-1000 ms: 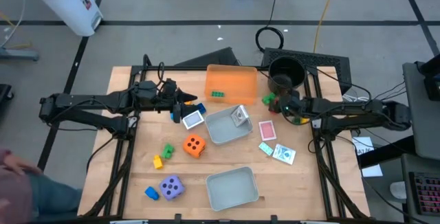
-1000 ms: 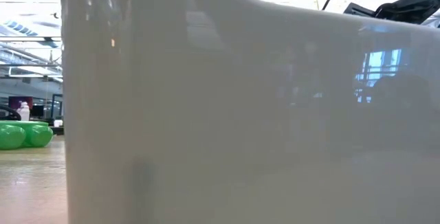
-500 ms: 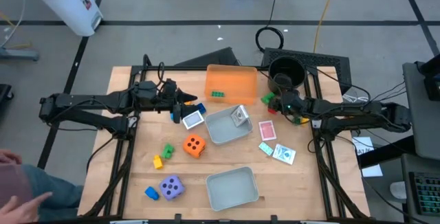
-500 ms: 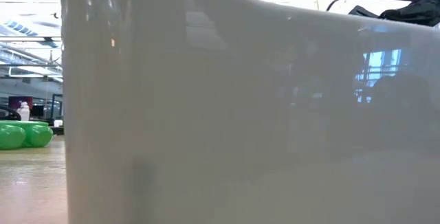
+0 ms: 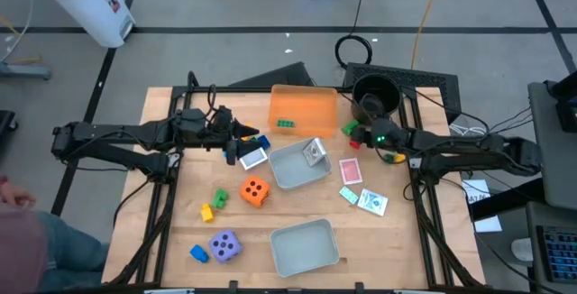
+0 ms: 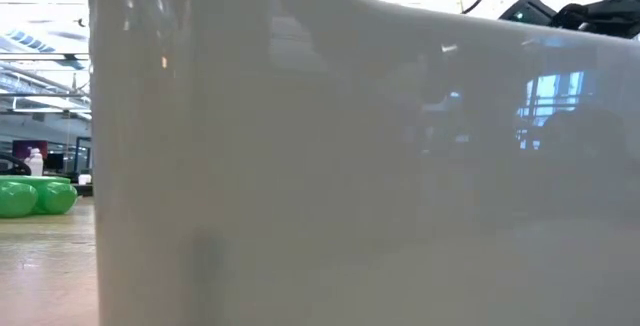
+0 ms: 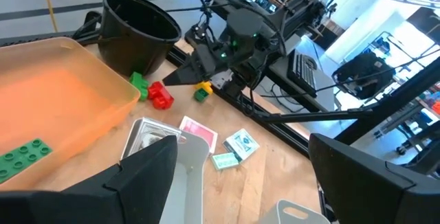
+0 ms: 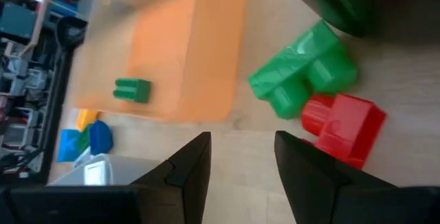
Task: Pick & Place Toys
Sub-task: Put the red game piece into the orange bin
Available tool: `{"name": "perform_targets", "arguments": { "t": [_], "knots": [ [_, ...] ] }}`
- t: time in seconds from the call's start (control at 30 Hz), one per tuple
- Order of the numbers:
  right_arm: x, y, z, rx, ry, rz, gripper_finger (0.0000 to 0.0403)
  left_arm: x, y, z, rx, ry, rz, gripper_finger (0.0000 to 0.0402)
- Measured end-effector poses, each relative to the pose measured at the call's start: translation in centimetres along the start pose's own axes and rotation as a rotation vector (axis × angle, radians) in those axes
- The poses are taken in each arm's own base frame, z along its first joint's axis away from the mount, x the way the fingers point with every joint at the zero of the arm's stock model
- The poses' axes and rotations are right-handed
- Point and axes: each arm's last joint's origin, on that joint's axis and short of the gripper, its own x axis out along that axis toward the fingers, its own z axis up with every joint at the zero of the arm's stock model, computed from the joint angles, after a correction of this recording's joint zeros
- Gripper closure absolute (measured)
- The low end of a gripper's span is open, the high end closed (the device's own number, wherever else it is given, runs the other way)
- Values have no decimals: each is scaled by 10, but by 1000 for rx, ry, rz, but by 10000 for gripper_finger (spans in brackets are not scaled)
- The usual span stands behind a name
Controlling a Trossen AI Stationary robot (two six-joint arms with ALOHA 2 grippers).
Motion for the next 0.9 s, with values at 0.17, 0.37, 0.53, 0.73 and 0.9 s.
{"name": "perform_targets", "arguments": {
  "t": [0.17,0.37,0.53,0.73,0.9],
  "knots": [
    [-12,-6,-2,23,62,-32,248,0,0,0,2,0,0,69],
    [-18,-14,-8,34,90,-115,248,0,1,0,24,-2,5,69],
    [-13,-16,-11,39,100,-148,248,0,2,1,28,-7,12,69],
    [-4,-16,-14,35,108,-176,248,0,3,2,38,-10,16,69],
    [4,-15,-14,42,105,-170,248,0,3,2,47,-9,17,69]
  ]
}}
